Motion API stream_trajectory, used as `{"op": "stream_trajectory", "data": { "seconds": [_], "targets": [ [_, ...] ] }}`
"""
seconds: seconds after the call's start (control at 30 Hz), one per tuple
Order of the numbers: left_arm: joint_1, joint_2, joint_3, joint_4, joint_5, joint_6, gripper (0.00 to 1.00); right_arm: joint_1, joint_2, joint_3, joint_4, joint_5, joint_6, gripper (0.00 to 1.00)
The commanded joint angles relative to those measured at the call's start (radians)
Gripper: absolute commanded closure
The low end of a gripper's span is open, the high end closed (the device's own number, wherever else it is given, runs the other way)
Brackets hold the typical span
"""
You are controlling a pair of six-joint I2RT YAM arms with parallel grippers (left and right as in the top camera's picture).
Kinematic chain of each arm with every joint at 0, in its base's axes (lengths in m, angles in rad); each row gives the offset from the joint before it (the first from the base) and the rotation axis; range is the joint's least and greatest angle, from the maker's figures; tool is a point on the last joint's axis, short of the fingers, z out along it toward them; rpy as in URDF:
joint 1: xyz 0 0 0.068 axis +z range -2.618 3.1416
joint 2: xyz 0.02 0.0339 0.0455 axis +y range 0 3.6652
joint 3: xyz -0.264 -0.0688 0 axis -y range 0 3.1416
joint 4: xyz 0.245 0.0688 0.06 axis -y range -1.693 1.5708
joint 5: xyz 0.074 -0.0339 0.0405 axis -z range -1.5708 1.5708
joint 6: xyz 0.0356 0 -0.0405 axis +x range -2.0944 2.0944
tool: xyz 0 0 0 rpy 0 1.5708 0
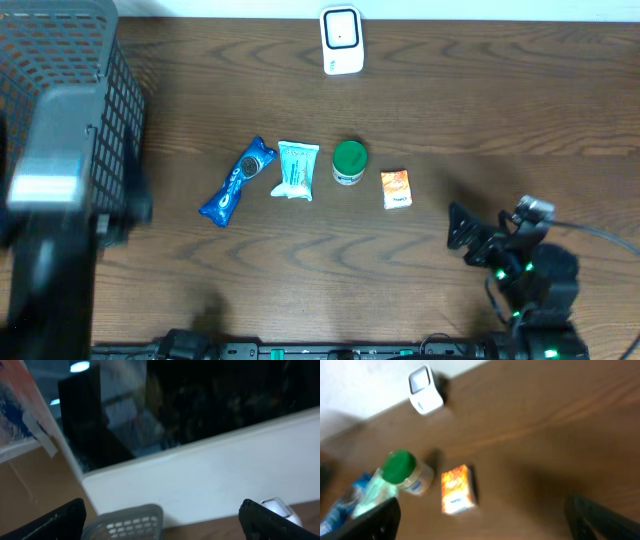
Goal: Scan the item barcode
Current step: 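Release the orange pack and retract the left arm, then reach the right gripper toward the orange snack pack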
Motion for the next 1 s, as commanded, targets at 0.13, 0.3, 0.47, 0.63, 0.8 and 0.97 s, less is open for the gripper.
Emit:
{"op": "stream_trajectory", "data": {
  "seconds": [0.13,0.3,0.47,0.63,0.8,0.97],
  "targets": [
    [0.141,-0.297,-0.208,0.041,0.188,-0.094,0.02,0.010,0.288,0.426,-0.282,-0.198,0.127,0.01],
    [0.148,-0.315,-0.200,0.106,0.166,-0.112,0.02,0.010,0.348,0.451,-0.306,-0.404,-0.037,0.01],
    [0.148,-0.336,-0.197,0.037,0.167,-0.208,0.02,0.010,0.407,0.451,-0.294,-0.364,0.061,0.01],
    [0.148,-0.383,-0.234,0.034,0.167,-0.208,0.02,0.010,0.520,0.453,-0.412,-0.214,0.293,0.01],
    [0.148,-0.473,-0.325,0.044,0.167,-0.208,0.02,0.012,0.698,0.478,-0.492,-0.203,0.480,0.01],
    [0.148,-0.572,-0.428,0.064,0.168,-0.208,0.02,0.052,0.862,0.539,-0.578,-0.179,0.666,0.01]
  ]
}}
